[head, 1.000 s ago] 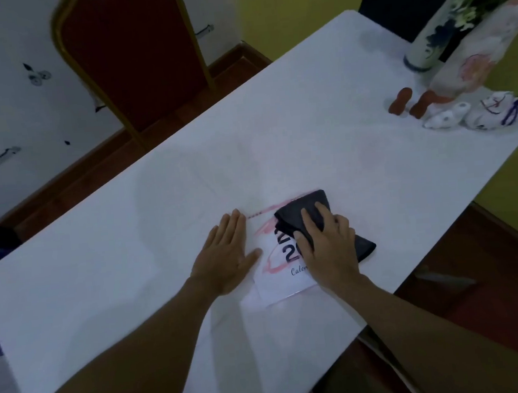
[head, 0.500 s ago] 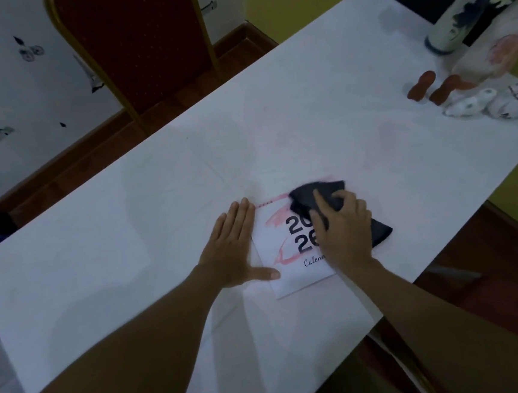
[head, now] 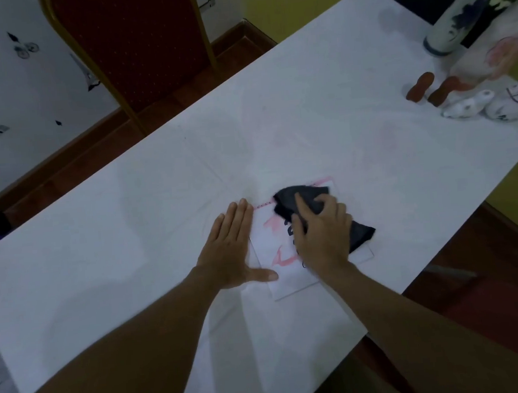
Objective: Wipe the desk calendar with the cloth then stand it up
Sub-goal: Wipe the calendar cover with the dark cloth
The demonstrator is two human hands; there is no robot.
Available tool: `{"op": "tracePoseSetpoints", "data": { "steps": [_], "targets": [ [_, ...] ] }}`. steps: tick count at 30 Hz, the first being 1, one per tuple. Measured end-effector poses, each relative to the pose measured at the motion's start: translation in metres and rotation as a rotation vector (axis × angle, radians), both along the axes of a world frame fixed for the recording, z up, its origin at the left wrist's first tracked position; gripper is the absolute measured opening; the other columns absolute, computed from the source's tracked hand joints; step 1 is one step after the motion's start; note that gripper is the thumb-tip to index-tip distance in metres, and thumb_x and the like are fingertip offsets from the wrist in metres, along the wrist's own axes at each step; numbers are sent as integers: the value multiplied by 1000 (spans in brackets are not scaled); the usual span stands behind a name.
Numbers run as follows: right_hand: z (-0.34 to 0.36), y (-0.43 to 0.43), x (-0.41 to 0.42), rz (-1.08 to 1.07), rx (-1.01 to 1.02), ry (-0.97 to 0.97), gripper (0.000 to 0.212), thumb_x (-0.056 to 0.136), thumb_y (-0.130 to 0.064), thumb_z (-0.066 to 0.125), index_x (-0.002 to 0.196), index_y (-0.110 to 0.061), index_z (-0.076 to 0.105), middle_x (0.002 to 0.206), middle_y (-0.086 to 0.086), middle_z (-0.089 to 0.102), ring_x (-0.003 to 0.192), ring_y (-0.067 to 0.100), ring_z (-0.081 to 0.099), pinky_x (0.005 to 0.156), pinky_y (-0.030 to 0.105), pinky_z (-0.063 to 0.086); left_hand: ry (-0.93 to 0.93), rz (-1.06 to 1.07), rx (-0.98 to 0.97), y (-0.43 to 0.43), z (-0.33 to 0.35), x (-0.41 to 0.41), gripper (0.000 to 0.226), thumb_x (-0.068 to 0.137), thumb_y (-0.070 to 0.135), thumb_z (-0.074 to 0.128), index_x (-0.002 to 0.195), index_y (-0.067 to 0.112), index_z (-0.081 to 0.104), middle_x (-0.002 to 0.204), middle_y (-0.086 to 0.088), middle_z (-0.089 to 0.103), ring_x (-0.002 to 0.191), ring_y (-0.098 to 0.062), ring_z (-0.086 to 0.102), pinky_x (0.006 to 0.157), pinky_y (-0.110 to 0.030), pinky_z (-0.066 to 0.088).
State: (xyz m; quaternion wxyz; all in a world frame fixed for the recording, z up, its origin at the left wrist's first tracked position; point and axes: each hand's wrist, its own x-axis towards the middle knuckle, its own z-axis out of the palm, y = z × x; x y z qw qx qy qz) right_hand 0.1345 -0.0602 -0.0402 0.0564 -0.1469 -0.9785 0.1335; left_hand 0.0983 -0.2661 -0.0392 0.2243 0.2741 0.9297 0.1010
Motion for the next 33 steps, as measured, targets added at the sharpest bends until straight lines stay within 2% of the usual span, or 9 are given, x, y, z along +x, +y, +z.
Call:
{"op": "tracePoseSetpoints", "data": {
  "steps": [4,9,12,15,20,25,27,30,33],
  "targets": [
    [-3,11,25,356,33,-19,42,91,-38,52,132,-33,61,122,9,56,103,29,52,81,40,41,-23,-5,10,-2,-1,-1,145,54,103,36,147,17,-33,153,-1,-41,143,-16,-36,118,-39,-14],
    [4,9,5,-11,6,-82,45,87,-29,53,131,-33,61,134,9,50,114,32,45,90,46,37,-95,11,101,-9,2,-6,143,55,99,48,152,21,-24,159,3,-32,145,-10,-30,120,-37,-9],
    [4,-11,6,181,16,-113,50,86,-24,56,135,-36,57,140,7,48,118,33,43,92,47,34,-43,12,55,-13,2,-8,145,52,101,45,154,18,-16,163,0,-22,148,-13,-23,123,-43,-1],
    [3,5,17,428,86,-119,50,85,-26,49,132,-41,57,140,3,50,115,31,45,90,45,33,37,48,-52,-13,2,-6,153,45,107,37,153,13,-18,162,-4,-25,147,-19,-28,120,-49,-9],
    [8,-8,1,210,53,-175,56,86,-23,57,140,-39,50,152,2,41,129,34,37,97,50,32,39,47,-98,-13,1,-7,154,43,108,32,152,14,-23,160,-5,-30,145,-22,-31,119,-53,-11],
    [2,2,19,697,118,-134,51,90,-27,48,140,-37,50,158,-4,39,141,30,36,105,48,31,47,30,-102,-12,0,-7,149,45,107,31,151,18,-25,160,-7,-31,145,-25,-31,119,-57,-9],
    [2,16,17,638,130,-138,51,91,-26,41,140,-34,51,158,-3,40,145,28,34,106,46,32,51,28,-83,-13,-1,-7,145,47,107,34,151,24,-24,160,-7,-30,145,-25,-31,119,-57,-8],
    [8,3,8,373,82,-165,55,91,-28,32,143,-29,51,159,0,38,149,30,27,109,47,31,53,31,-70,-14,-2,-7,145,46,106,36,152,27,-22,160,-5,-30,145,-24,-31,118,-57,-8],
    [1,-11,22,572,57,-162,53,93,-28,35,144,-31,48,161,-1,35,151,28,24,116,48,27,51,24,-75,-13,-2,-7,148,43,107,37,152,27,-23,159,-5,-31,145,-24,-32,118,-57,-9]
  ]
}}
